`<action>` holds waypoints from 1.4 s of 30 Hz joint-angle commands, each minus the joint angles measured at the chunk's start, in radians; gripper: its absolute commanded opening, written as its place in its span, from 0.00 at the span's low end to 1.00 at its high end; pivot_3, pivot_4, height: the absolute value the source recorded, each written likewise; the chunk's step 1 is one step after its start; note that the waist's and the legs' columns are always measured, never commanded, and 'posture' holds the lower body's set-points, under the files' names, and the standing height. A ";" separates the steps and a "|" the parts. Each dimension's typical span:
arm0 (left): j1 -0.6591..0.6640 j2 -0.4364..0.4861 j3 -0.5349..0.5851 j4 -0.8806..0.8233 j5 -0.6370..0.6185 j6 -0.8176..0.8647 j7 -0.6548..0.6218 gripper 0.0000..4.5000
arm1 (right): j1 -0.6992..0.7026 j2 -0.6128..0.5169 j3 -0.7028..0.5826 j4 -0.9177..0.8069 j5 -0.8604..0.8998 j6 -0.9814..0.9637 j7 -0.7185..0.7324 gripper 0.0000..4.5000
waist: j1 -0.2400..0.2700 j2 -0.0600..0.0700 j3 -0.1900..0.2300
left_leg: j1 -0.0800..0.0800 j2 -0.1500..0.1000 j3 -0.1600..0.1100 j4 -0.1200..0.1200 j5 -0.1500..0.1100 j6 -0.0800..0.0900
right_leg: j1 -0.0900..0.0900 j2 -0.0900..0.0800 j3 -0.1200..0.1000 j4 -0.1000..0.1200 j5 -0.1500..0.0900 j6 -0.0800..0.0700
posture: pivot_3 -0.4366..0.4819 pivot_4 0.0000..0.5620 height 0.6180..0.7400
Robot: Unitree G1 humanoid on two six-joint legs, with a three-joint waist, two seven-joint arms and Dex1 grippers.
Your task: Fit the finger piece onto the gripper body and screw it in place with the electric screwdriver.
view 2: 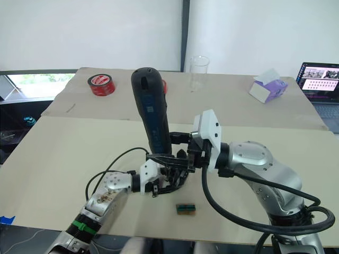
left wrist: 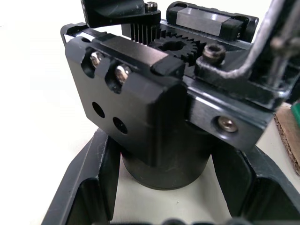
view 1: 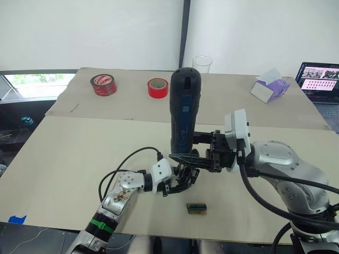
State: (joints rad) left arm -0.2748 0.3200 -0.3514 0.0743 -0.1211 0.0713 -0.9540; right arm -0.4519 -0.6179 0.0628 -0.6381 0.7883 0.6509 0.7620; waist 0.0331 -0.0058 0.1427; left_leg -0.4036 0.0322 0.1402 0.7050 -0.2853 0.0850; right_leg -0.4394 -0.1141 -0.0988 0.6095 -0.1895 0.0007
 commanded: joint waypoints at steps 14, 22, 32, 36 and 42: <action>0.016 0.009 -0.029 0.030 0.017 0.045 -0.008 0.51 | 0.070 0.009 -0.011 0.007 -0.040 -0.054 0.003 0.43 | 0.000 0.000 0.000 | 0.001 0.000 0.000 0.000 0.000 0.000 | 0.001 0.000 0.000 0.000 -0.001 0.001 | 0.48 0.27 1.00; 0.007 0.013 -0.025 0.021 0.013 0.057 -0.012 0.51 | 0.139 0.039 0.001 0.034 -0.079 -0.102 -0.028 0.43 | -0.001 0.000 0.000 | 0.004 0.000 0.000 0.000 0.000 0.000 | 0.001 0.000 0.000 0.000 -0.004 0.004 | 0.48 0.27 1.00; -0.004 0.022 -0.017 0.006 0.006 0.080 -0.016 0.51 | 0.172 0.014 0.056 0.047 -0.145 -0.101 -0.046 0.43 | -0.006 0.000 -0.003 | 0.006 0.000 0.000 0.000 -0.001 -0.002 | 0.001 -0.002 0.001 0.000 -0.006 0.001 | 0.48 0.27 1.00; -0.007 0.029 -0.012 0.007 0.003 0.081 -0.017 0.51 | 0.154 -0.002 0.081 0.042 -0.168 -0.092 -0.046 0.43 | -0.008 0.000 -0.005 | 0.007 0.001 0.000 -0.001 -0.001 -0.002 | 0.001 -0.004 0.001 -0.001 -0.007 0.001 | 0.48 0.27 1.00; -0.009 0.033 -0.009 0.010 0.003 0.079 -0.014 0.51 | 0.115 -0.005 0.104 0.039 -0.158 -0.045 -0.076 0.43 | -0.009 -0.001 -0.008 | 0.007 0.001 0.000 -0.002 -0.001 -0.003 | 0.001 -0.004 0.001 -0.001 -0.007 0.001 | 0.48 0.27 1.00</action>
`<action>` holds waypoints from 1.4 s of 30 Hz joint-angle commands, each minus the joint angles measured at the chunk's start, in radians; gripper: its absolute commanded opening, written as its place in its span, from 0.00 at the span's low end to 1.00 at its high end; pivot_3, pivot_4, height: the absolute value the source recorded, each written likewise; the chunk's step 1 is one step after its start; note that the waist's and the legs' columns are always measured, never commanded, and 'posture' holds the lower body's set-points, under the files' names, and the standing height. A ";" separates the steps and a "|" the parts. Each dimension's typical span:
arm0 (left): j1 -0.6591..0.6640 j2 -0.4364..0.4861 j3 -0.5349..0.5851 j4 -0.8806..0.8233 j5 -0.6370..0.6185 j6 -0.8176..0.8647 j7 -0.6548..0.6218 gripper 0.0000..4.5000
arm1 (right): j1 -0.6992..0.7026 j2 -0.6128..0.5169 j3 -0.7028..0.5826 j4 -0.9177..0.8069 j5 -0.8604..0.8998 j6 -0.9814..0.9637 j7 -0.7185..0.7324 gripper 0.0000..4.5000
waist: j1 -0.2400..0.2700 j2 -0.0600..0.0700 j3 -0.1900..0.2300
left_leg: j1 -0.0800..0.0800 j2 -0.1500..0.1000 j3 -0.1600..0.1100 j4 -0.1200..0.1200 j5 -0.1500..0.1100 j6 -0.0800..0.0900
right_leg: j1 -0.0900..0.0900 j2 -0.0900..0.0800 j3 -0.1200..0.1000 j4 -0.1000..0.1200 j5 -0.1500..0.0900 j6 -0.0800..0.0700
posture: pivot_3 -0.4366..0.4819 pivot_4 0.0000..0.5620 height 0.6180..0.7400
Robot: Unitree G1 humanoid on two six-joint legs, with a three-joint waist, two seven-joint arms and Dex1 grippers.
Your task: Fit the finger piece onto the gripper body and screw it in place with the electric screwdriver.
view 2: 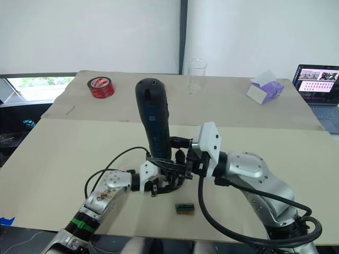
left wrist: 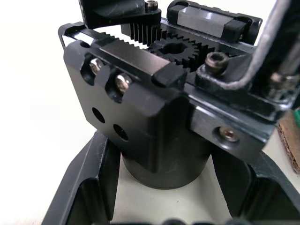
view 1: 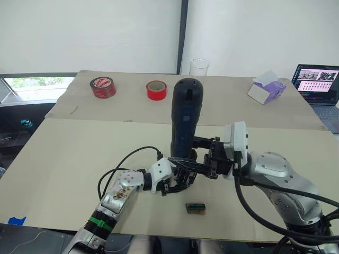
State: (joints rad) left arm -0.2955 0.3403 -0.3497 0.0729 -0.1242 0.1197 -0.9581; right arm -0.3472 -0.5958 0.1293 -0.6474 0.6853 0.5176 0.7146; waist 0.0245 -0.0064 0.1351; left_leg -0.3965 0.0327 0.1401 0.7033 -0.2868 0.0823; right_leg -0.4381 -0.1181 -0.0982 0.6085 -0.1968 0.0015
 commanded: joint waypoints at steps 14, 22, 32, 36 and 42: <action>0.021 0.014 -0.009 0.009 0.008 0.032 -0.001 0.51 | 0.064 -0.050 0.044 0.104 -0.062 0.110 -0.019 0.43 | -0.001 -0.002 -0.011 | 0.004 0.000 0.000 -0.005 -0.003 -0.005 | 0.002 -0.002 -0.001 -0.003 -0.001 0.000 | 0.48 0.27 1.00; 0.023 0.014 -0.006 0.008 0.008 0.033 0.003 0.51 | 0.100 -0.028 0.048 0.140 -0.075 0.082 -0.023 0.43 | -0.002 -0.001 -0.013 | 0.009 0.000 0.001 -0.008 -0.003 -0.006 | 0.007 -0.004 -0.004 -0.007 -0.001 0.001 | 0.48 0.27 1.00; 0.030 0.019 -0.003 0.002 0.006 0.036 0.005 0.51 | 0.111 -0.051 0.064 0.155 -0.113 0.051 -0.009 0.43 | -0.007 0.003 -0.017 | 0.015 0.001 0.000 -0.012 -0.005 -0.009 | 0.014 -0.012 -0.018 -0.013 -0.001 0.002 | 0.48 0.27 1.00; 0.031 0.019 -0.001 0.001 0.005 0.036 0.006 0.51 | 0.044 -0.033 0.080 0.128 -0.106 0.065 -0.026 0.43 | -0.009 0.004 -0.016 | 0.015 0.001 0.000 -0.012 -0.005 -0.009 | 0.014 -0.015 -0.023 -0.013 0.000 0.002 | 0.48 0.27 1.00; 0.031 0.018 0.000 0.001 0.006 0.037 0.007 0.51 | -0.037 -0.029 0.110 0.107 -0.085 0.123 -0.048 0.43 | -0.009 0.003 -0.015 | 0.013 0.001 0.000 -0.012 -0.005 -0.009 | 0.013 -0.016 -0.025 -0.013 0.000 0.002 | 0.48 0.27 1.00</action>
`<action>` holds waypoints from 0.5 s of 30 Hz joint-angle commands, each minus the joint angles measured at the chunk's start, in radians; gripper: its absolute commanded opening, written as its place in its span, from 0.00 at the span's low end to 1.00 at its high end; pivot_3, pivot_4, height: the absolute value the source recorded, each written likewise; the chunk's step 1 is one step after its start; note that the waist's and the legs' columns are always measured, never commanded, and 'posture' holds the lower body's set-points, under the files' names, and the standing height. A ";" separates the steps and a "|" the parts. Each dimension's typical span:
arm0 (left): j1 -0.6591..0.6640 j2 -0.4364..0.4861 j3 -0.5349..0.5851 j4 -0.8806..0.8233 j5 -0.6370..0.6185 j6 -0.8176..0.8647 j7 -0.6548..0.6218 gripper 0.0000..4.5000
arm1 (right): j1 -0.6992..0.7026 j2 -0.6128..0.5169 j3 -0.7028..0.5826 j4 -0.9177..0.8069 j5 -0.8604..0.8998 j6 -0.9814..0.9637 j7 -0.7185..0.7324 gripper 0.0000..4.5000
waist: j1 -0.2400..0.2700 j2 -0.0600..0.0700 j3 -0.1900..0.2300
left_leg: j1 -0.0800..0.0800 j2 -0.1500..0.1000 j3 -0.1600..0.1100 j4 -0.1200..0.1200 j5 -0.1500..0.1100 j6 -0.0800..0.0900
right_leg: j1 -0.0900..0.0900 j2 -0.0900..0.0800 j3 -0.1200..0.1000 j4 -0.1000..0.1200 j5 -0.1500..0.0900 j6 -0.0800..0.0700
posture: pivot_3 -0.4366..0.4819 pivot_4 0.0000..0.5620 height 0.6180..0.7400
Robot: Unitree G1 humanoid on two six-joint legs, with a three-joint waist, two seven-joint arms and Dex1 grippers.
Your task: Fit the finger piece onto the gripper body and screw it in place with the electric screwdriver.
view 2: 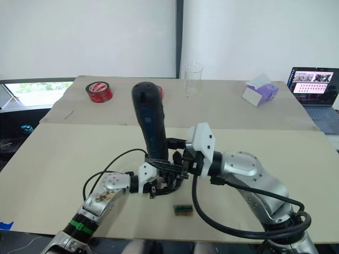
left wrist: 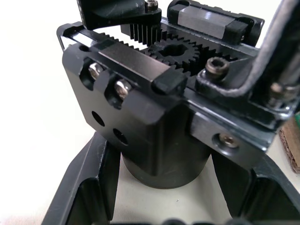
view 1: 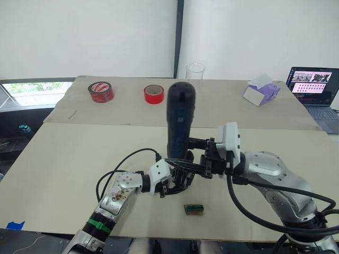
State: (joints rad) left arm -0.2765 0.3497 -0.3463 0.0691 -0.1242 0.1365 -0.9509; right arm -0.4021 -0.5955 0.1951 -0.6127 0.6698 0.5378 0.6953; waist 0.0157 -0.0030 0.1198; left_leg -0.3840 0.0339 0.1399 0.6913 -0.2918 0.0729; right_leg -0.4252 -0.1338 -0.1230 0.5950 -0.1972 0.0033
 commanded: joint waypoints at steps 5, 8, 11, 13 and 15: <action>0.009 0.006 -0.004 0.008 0.006 0.021 0.002 0.51 | 0.005 -0.053 0.073 0.076 -0.091 0.110 -0.004 0.43 | 0.000 -0.001 0.000 | 0.000 0.000 0.000 0.000 0.000 0.000 | 0.000 0.000 0.000 0.000 0.000 0.000 | 0.48 0.27 1.00; 0.009 0.004 -0.003 0.009 0.006 0.021 0.004 0.51 | 0.001 -0.054 0.081 0.077 -0.090 0.110 -0.001 0.43 | 0.000 -0.001 0.001 | 0.000 0.000 0.000 0.000 0.000 0.000 | 0.000 -0.004 -0.001 0.000 0.000 0.000 | 0.48 0.27 1.00; 0.009 0.004 -0.003 0.009 0.006 0.022 0.005 0.51 | 0.003 -0.054 0.092 0.077 -0.088 0.113 0.005 0.43 | 0.000 -0.001 0.001 | -0.001 0.000 0.000 0.000 0.000 0.000 | 0.000 -0.006 -0.003 0.000 0.000 0.001 | 0.48 0.27 1.00; 0.010 0.004 -0.003 0.008 0.006 0.022 0.006 0.51 | 0.008 -0.057 0.103 0.077 -0.093 0.112 0.011 0.43 | 0.000 -0.001 0.001 | -0.001 0.000 0.000 0.000 0.000 0.000 | 0.000 -0.006 -0.003 -0.001 0.000 0.001 | 0.48 0.27 1.00; 0.011 0.005 -0.003 0.007 0.005 0.023 0.005 0.51 | 0.017 -0.056 0.112 0.077 -0.096 0.113 0.017 0.43 | 0.000 -0.001 0.001 | -0.001 0.000 0.000 0.000 0.000 0.000 | 0.000 -0.006 -0.003 -0.001 0.000 0.001 | 0.48 0.27 1.00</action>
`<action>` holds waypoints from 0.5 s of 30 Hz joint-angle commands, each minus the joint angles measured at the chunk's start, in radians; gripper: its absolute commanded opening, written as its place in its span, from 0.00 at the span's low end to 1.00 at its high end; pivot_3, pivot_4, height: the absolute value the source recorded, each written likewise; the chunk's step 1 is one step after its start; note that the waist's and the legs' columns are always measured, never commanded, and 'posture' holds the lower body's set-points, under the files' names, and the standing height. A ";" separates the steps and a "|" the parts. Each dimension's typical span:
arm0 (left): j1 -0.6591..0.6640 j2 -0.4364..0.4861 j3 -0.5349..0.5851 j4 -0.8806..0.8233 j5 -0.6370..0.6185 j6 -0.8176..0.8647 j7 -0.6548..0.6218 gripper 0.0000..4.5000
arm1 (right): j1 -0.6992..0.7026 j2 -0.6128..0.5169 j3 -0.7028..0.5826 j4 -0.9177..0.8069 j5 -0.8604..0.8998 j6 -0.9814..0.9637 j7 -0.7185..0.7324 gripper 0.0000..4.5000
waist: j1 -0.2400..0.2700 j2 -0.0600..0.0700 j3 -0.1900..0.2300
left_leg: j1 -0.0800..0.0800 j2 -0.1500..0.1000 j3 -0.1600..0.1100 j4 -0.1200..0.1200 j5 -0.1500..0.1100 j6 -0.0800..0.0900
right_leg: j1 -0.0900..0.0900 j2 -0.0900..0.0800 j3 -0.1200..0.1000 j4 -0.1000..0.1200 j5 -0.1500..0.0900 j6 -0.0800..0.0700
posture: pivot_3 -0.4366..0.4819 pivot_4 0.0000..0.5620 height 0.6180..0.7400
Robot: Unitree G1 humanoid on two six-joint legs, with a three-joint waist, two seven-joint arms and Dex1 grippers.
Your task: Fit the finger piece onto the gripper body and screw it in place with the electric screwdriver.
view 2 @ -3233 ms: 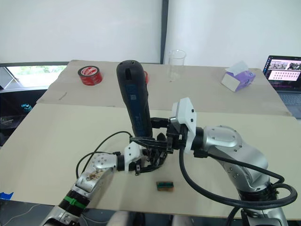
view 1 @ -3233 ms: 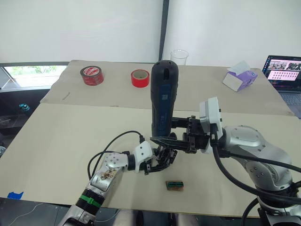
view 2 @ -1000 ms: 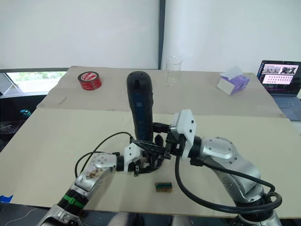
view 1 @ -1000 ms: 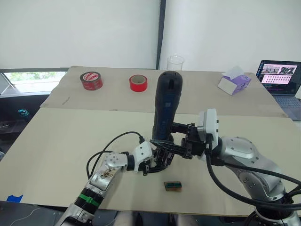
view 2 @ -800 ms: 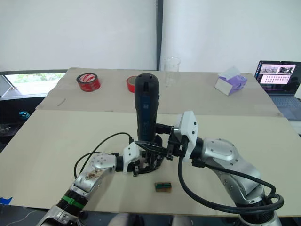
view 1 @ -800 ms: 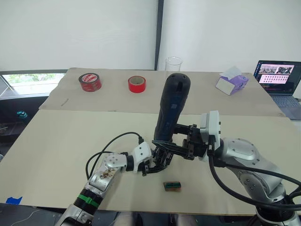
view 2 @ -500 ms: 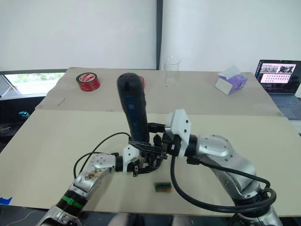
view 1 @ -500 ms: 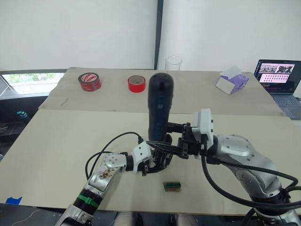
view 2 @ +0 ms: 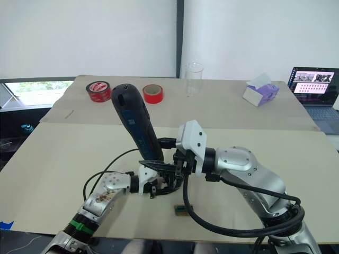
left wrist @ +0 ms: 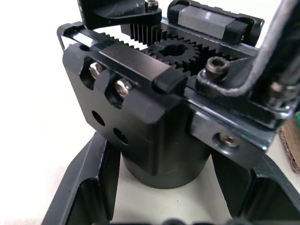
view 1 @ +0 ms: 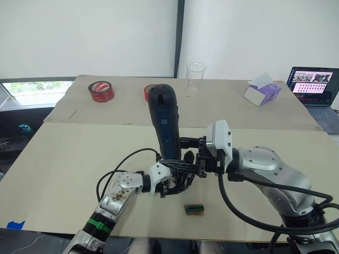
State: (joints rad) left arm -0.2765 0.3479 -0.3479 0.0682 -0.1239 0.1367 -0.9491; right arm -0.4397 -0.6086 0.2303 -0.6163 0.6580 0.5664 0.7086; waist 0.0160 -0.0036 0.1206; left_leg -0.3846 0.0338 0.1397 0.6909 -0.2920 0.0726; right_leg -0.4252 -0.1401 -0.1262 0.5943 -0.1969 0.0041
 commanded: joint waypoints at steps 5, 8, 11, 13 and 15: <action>0.011 0.008 -0.001 0.006 0.005 0.026 0.004 0.51 | 0.070 -0.044 0.090 0.088 -0.101 0.075 0.018 0.43 | 0.000 0.000 0.000 | 0.000 0.000 0.000 -0.001 0.000 0.000 | 0.000 0.000 0.000 0.000 0.000 0.000 | 0.48 0.27 1.00; 0.011 0.011 0.001 0.006 0.004 0.027 0.003 0.51 | 0.071 -0.043 0.098 0.096 -0.114 0.066 0.023 0.43 | 0.000 0.000 0.000 | 0.001 0.000 0.000 -0.002 0.000 0.000 | 0.000 -0.001 -0.001 0.000 0.000 0.000 | 0.48 0.27 1.00; 0.012 0.012 0.001 0.003 0.004 0.028 0.003 0.51 | 0.075 -0.038 0.106 0.101 -0.119 0.060 0.025 0.43 | 0.000 0.000 0.000 | 0.001 0.000 0.000 -0.003 0.000 0.000 | 0.000 -0.004 -0.004 -0.001 0.000 0.000 | 0.48 0.27 1.00; 0.014 0.013 0.002 0.000 0.004 0.029 0.004 0.51 | 0.077 -0.033 0.107 0.104 -0.119 0.055 0.021 0.43 | 0.001 0.000 0.000 | 0.001 0.000 0.000 -0.003 0.000 0.000 | 0.000 -0.006 -0.007 -0.001 0.000 0.000 | 0.48 0.27 1.00; 0.015 0.014 0.003 -0.001 0.003 0.031 0.005 0.51 | 0.078 -0.027 0.096 0.109 -0.114 0.051 0.013 0.43 | 0.002 0.000 0.000 | 0.001 0.000 0.000 -0.003 0.000 0.000 | 0.000 -0.006 -0.008 -0.001 0.000 0.001 | 0.48 0.27 1.00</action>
State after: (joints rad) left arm -0.2745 0.3481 -0.3503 0.0638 -0.1237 0.1389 -0.9496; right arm -0.4300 -0.6035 0.2511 -0.6184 0.6403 0.5469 0.7247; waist 0.0176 -0.0038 0.1206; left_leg -0.3839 0.0336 0.1398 0.6878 -0.2921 0.0723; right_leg -0.4251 -0.1466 -0.1345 0.5934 -0.1971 0.0046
